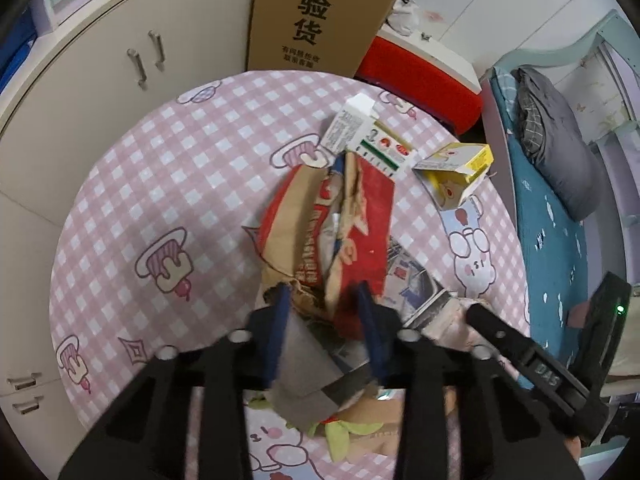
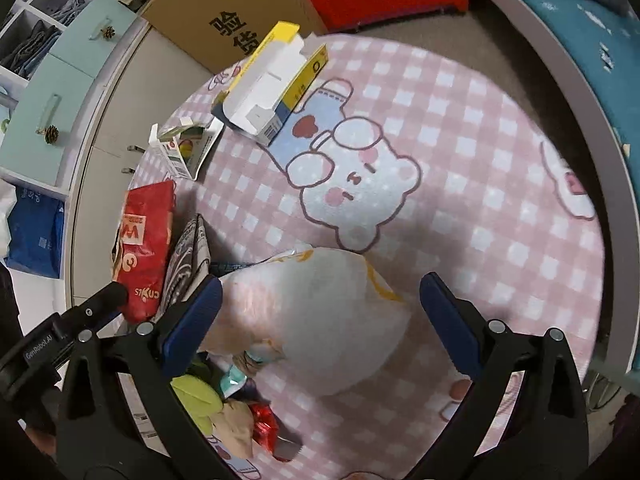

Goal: Collect trash
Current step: 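Grasp the white plastic bag with the right tool while the left tool grasps the brown paper bag, then carry both bags to the blue bin and open both tools over it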

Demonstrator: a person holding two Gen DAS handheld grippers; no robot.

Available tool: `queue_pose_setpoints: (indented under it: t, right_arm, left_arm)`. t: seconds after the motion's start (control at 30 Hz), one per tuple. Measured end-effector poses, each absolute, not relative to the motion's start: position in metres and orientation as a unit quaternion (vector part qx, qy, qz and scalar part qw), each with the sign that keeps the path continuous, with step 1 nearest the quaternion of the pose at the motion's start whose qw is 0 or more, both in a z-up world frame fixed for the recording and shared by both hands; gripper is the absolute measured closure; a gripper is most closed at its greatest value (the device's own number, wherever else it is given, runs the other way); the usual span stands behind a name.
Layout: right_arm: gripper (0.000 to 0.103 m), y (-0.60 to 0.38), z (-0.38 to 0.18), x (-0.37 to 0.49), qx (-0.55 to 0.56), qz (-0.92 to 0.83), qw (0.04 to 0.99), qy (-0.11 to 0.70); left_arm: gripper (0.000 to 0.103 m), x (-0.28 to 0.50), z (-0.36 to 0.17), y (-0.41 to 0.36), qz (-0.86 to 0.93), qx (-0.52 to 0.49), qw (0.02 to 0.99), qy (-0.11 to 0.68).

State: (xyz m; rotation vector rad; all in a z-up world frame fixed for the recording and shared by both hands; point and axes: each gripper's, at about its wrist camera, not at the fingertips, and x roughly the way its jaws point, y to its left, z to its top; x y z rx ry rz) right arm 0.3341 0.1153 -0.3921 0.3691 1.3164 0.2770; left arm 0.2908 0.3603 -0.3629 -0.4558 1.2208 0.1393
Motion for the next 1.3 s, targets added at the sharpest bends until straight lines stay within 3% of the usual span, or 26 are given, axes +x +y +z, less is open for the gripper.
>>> queue_pose_setpoints:
  t: [0.03, 0.07, 0.13, 0.2, 0.3, 0.83, 1.3]
  right_arm:
    - [0.028, 0.117, -0.393, 0.335, 0.178, 0.137, 0.762, 0.608]
    - [0.04, 0.117, -0.393, 0.335, 0.182, 0.141, 0.76, 0.608]
    - [0.05, 0.117, -0.39, 0.336, 0.183, 0.147, 0.76, 0.606]
    - [0.069, 0.116, -0.385, 0.338, 0.179, 0.153, 0.764, 0.601]
    - [0.075, 0.105, -0.377, 0.34, 0.182, 0.159, 0.766, 0.596]
    - [0.077, -0.003, -0.305, 0.365, 0.169, 0.153, 0.814, 0.535]
    - [0.076, -0.188, -0.285, 0.39, 0.17, 0.071, 0.835, 0.518]
  left_arm:
    - [0.095, 0.292, -0.362, 0.359, 0.062, -0.211, 0.794, 0.567]
    - [0.096, 0.293, -0.36, 0.358, 0.063, -0.206, 0.797, 0.565]
    - [0.1, 0.295, -0.355, 0.355, 0.058, -0.203, 0.804, 0.556]
    - [0.101, 0.295, -0.347, 0.352, 0.06, -0.198, 0.811, 0.547]
    - [0.102, 0.293, -0.333, 0.344, 0.059, -0.192, 0.82, 0.536]
    - [0.102, 0.316, -0.243, 0.225, 0.023, -0.18, 0.863, 0.471]
    - [0.102, 0.389, -0.239, 0.038, -0.069, -0.147, 0.859, 0.485]
